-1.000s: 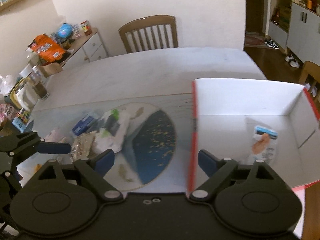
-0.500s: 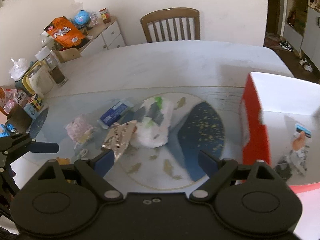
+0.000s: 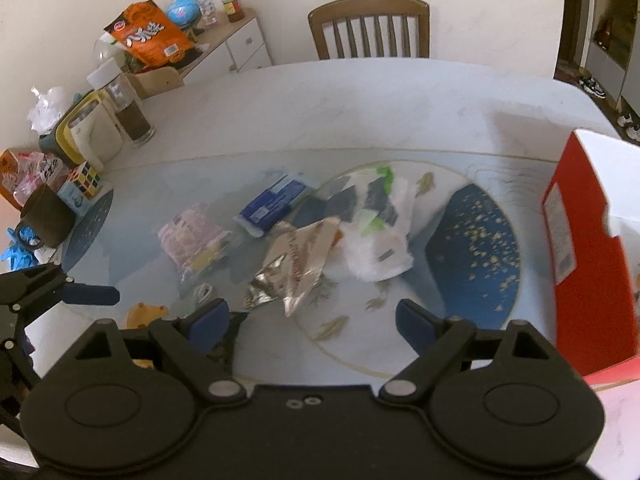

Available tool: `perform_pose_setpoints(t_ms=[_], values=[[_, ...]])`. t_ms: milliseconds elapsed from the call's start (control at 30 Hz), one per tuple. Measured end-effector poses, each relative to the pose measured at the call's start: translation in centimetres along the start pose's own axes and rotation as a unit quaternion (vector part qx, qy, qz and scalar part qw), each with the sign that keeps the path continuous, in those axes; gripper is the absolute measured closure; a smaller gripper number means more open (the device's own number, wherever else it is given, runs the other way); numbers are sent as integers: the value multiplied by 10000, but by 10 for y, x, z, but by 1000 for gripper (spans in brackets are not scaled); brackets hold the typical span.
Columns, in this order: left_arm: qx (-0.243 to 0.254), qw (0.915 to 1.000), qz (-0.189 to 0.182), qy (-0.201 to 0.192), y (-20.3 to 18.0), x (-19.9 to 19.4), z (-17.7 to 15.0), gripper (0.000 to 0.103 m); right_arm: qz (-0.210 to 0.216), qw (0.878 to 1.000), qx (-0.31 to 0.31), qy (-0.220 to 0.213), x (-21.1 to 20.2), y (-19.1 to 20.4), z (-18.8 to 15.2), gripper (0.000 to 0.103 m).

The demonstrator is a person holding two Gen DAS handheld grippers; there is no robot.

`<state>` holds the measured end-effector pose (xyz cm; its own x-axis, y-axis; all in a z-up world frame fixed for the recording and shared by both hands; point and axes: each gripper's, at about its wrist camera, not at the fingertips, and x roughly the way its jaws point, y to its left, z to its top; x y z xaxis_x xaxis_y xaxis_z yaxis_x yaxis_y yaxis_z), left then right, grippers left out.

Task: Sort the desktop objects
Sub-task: 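Grasp the orange squishy toy with the left tool while the right tool grasps the black snack packet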

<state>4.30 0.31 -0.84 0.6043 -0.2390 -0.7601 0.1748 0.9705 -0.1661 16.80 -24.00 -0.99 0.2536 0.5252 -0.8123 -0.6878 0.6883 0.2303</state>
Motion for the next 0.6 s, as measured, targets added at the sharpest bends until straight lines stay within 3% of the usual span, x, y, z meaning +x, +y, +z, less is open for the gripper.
perform_pose_setpoints(t_ms=[600], values=[[870,9961,110,51,20,21,-32,0,303,9966,-436,622,56,65,-25,19]])
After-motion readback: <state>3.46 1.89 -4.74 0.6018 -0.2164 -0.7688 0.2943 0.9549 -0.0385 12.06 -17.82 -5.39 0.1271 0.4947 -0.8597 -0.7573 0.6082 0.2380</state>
